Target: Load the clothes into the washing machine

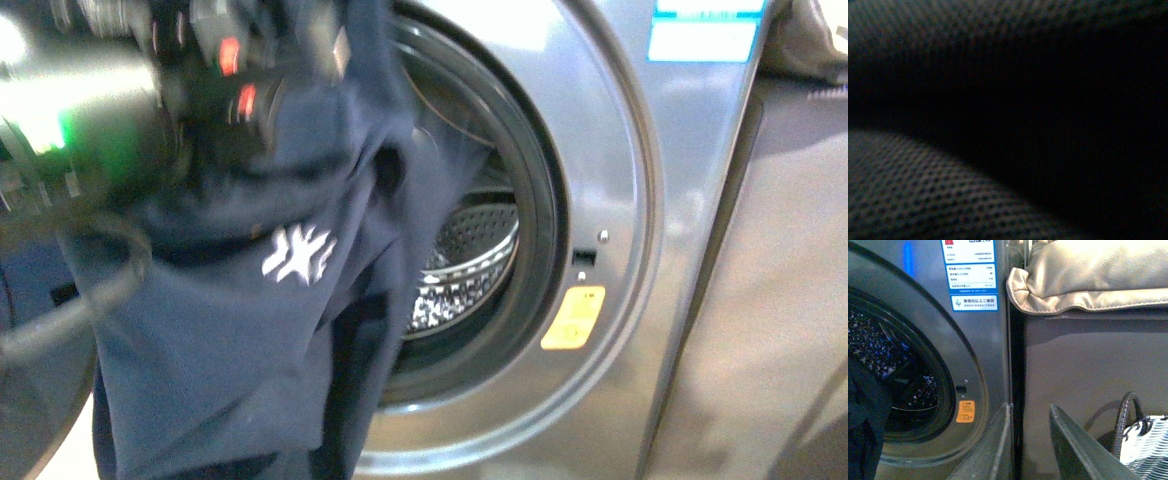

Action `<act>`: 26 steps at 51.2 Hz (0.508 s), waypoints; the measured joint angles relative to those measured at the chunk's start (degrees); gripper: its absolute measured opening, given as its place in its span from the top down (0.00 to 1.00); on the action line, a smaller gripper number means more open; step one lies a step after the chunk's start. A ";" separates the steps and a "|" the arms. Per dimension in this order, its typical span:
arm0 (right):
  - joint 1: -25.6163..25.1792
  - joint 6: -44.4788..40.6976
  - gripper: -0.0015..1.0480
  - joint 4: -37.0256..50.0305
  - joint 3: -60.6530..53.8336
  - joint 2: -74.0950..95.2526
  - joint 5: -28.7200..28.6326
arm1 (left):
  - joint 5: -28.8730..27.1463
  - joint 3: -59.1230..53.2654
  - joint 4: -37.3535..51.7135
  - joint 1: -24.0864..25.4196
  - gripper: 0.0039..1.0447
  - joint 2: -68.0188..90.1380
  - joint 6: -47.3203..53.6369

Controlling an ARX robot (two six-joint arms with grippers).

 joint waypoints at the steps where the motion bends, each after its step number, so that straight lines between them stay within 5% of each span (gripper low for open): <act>1: -0.52 -0.02 0.79 0.33 -0.92 -0.66 -0.68 | 0.02 0.00 0.15 0.04 0.88 0.37 -0.13; 9: -3.85 -0.11 0.99 1.92 -6.05 -4.17 -3.61 | 0.24 1.11 1.57 0.44 0.88 5.75 -0.92; 26: -14.12 -0.17 0.98 3.43 -14.78 -11.02 -13.46 | 1.09 11.17 2.86 1.84 0.88 19.87 -0.72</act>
